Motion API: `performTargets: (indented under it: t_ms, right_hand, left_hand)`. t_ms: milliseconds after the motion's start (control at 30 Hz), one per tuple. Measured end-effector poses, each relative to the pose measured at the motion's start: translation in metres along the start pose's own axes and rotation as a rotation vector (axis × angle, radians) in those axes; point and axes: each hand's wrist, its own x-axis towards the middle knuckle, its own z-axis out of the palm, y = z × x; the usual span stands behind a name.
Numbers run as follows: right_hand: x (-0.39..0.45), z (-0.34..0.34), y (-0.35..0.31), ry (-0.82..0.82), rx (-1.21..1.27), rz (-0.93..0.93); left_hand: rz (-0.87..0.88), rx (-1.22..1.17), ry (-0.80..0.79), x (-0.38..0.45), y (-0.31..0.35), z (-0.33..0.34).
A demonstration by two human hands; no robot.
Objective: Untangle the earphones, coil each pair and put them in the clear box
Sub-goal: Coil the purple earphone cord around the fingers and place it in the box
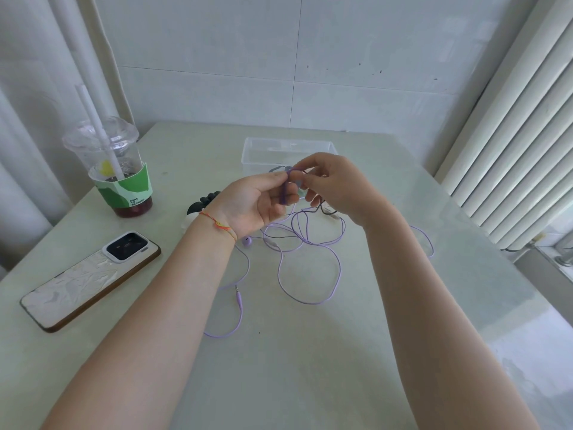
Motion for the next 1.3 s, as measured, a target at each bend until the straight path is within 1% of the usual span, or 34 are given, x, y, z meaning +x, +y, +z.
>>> performTargets:
  t_ms: [133, 233, 300, 467, 600, 700, 767, 833, 933, 1000, 1100, 1167, 1233, 1300]
  right_hand:
    - [-0.001, -0.005, -0.001, 0.110, 0.034, -0.024]
    - [-0.002, -0.006, -0.001, 0.121, 0.012, -0.051]
    - [-0.002, -0.006, -0.001, 0.118, -0.005, -0.066]
    - [-0.003, -0.013, -0.001, 0.124, -0.051, -0.081]
    - [-0.003, -0.013, -0.001, 0.124, -0.096, -0.086]
    - [-0.002, -0.009, 0.000, 0.132, -0.099, -0.094]
    - [-0.001, -0.005, 0.001, 0.118, -0.064, -0.083]
    - [-0.001, -0.001, 0.001, 0.060, -0.041, -0.042]
    - [-0.004, 0.005, 0.001, -0.104, -0.120, 0.015]
    - [-0.006, 0.007, 0.002, -0.207, -0.182, 0.040]
    - [-0.007, 0.008, 0.002, -0.342, -0.318, 0.083]
    - [-0.009, 0.009, 0.000, -0.443, -0.397, 0.140]
    - [-0.012, 0.010, -0.004, -0.543, -0.416, 0.217]
    - [-0.014, 0.009, -0.007, -0.574, -0.398, 0.238]
  left_hand:
    - [-0.031, 0.099, -0.023, -0.001, 0.000, 0.000]
    - [-0.041, 0.156, -0.082, -0.002, 0.000, 0.002]
    - [-0.047, 0.145, -0.096, -0.001, 0.000, 0.002]
    - [-0.082, 0.084, -0.071, -0.001, 0.001, 0.000]
    - [-0.060, 0.139, -0.070, -0.001, 0.000, 0.000]
    - [-0.047, 0.118, -0.111, -0.003, 0.000, 0.002]
    - [-0.023, 0.035, -0.143, -0.004, 0.001, 0.004]
    - [0.009, -0.097, -0.148, -0.005, 0.004, 0.005]
    - [0.083, -0.258, -0.087, -0.004, 0.006, 0.003]
    - [0.138, -0.268, -0.047, -0.003, 0.005, 0.001]
    - [0.177, -0.274, 0.000, -0.001, 0.003, -0.001]
    - [0.214, -0.279, 0.028, 0.000, 0.003, -0.003]
    - [0.267, -0.294, 0.063, 0.001, 0.003, -0.004]
    - [0.327, -0.241, 0.146, 0.004, 0.002, -0.007]
